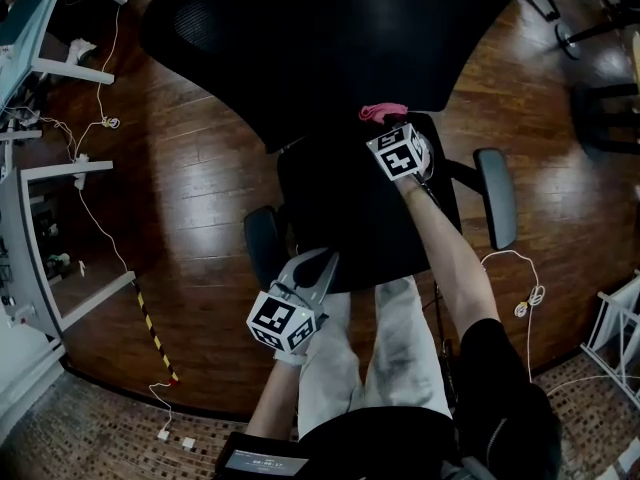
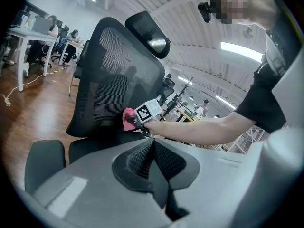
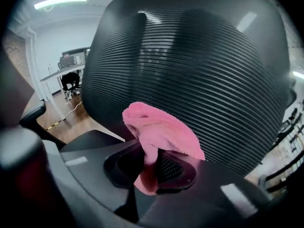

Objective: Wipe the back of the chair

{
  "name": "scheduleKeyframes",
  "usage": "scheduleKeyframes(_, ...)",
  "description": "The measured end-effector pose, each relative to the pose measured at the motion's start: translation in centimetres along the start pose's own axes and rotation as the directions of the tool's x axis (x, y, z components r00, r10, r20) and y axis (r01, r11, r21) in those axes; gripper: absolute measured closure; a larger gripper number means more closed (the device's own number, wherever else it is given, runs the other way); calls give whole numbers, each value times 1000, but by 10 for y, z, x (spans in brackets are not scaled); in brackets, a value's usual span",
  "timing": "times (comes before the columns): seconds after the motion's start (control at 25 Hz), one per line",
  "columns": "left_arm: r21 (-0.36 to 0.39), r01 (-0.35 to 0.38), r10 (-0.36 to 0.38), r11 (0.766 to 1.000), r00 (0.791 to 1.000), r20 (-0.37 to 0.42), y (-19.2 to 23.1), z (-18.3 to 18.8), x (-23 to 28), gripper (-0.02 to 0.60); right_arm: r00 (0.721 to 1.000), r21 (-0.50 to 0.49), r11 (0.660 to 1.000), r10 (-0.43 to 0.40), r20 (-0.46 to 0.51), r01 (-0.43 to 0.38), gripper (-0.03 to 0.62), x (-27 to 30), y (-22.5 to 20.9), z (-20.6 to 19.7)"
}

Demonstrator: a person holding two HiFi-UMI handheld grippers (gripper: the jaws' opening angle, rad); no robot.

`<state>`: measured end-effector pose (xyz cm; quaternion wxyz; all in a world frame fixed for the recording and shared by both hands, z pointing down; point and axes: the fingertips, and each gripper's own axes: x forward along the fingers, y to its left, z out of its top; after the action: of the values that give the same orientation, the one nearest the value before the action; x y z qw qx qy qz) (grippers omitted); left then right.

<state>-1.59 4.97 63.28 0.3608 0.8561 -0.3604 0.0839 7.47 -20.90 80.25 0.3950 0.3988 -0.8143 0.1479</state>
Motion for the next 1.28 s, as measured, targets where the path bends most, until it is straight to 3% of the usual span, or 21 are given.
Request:
scheduleKeyframes(0.28, 17, 36, -36, 999, 999, -22, -11, 4, 22, 593, 987, 156, 976, -145, -70, 154, 548, -25, -74, -35)
scheduleKeyframes(0.56, 33, 43, -42, 999, 999, -33, -14, 13, 27, 594, 959, 331, 901, -276, -55, 279, 548, -61, -126, -47)
scheduleKeyframes(0.76, 37, 43, -43, 998, 999, -20, -16, 16, 30, 594, 929, 379, 859, -370, -3, 343, 548, -92, -161, -43)
scheduleKeyframes(0.88, 31, 50, -49, 998, 999, -16, -20, 14, 32, 593, 934, 319, 894, -351, 63, 314, 549, -99, -155, -19)
scheduleKeyframes(1.04, 29, 59, -58, 998, 998, -11, -27, 10, 31, 594, 957, 154, 961, -253, 141, 231, 549, -91, -108, 30)
scheduleKeyframes(1.28, 26, 43, -44, 999, 999, 15, -25, 9, 13, 594, 972, -13, 993, -109, 208, 114, 549, -68, -15, 96)
